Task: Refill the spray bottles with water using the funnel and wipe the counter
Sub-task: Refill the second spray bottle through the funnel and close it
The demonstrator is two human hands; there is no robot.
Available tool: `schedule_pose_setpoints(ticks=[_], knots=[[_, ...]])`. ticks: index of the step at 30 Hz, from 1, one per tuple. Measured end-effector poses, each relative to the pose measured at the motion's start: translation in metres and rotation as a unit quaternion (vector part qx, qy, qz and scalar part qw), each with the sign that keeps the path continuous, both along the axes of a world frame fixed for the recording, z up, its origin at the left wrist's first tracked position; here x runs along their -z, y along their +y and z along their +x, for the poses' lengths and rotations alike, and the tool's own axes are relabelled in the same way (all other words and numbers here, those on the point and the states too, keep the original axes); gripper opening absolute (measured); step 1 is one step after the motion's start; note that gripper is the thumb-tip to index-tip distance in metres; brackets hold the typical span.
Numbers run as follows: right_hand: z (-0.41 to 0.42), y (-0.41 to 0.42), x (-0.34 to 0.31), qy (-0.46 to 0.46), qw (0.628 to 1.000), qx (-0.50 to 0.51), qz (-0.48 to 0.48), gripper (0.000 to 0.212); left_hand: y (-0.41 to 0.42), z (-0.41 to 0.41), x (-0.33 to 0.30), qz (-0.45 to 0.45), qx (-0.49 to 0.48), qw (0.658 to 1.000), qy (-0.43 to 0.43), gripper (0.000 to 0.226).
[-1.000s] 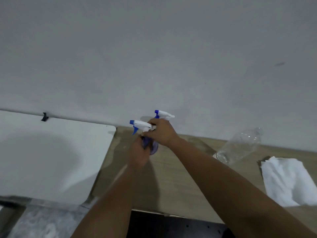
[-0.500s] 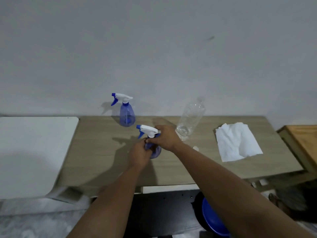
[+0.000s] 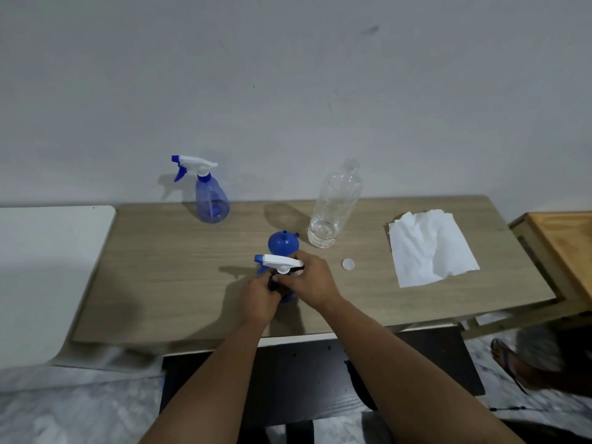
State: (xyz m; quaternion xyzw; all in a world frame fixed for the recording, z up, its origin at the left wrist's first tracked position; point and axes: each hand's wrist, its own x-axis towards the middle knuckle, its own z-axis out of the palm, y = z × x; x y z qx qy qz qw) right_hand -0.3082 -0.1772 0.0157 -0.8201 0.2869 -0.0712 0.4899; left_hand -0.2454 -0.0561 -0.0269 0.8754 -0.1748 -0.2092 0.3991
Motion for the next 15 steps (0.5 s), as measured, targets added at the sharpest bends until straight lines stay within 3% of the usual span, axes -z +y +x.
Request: schedule_pose_setpoints(ticks=[8,11,15], knots=[[0.005,-0.022,0.009,-0.043,0.990,-0.066,0.114,0.032,-0.001,0.003,0.013,-0.081,-0.005,0.996,0.046,0.027],[0.006,-0.014,0.014,-0.066,0.988,-0.005,0.142,0.045,0.000,0.004,0.011,-0.091,-0.007,0.994,0.056,0.032],[0.005,0.000,0.026,-0.088,0.984,0.024,0.153,0.036,0.000,0.004,0.009,-0.073,-0.006,0.996,0.059,0.034]])
